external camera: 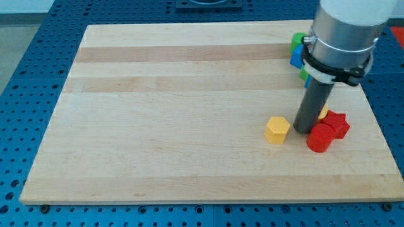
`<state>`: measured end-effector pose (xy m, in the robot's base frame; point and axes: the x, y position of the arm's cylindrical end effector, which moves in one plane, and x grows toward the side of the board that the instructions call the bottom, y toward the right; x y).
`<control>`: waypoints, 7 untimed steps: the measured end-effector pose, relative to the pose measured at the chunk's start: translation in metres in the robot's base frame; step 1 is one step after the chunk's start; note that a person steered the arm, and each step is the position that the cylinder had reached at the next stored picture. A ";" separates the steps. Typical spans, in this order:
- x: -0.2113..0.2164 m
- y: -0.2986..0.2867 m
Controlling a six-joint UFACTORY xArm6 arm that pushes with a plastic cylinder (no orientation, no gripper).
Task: Push the yellow hexagon horizontal to the yellow heart
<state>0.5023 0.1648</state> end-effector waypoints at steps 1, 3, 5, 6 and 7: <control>0.021 0.000; 0.039 -0.005; 0.062 -0.099; 0.022 -0.094; -0.017 -0.072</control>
<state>0.4856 0.0927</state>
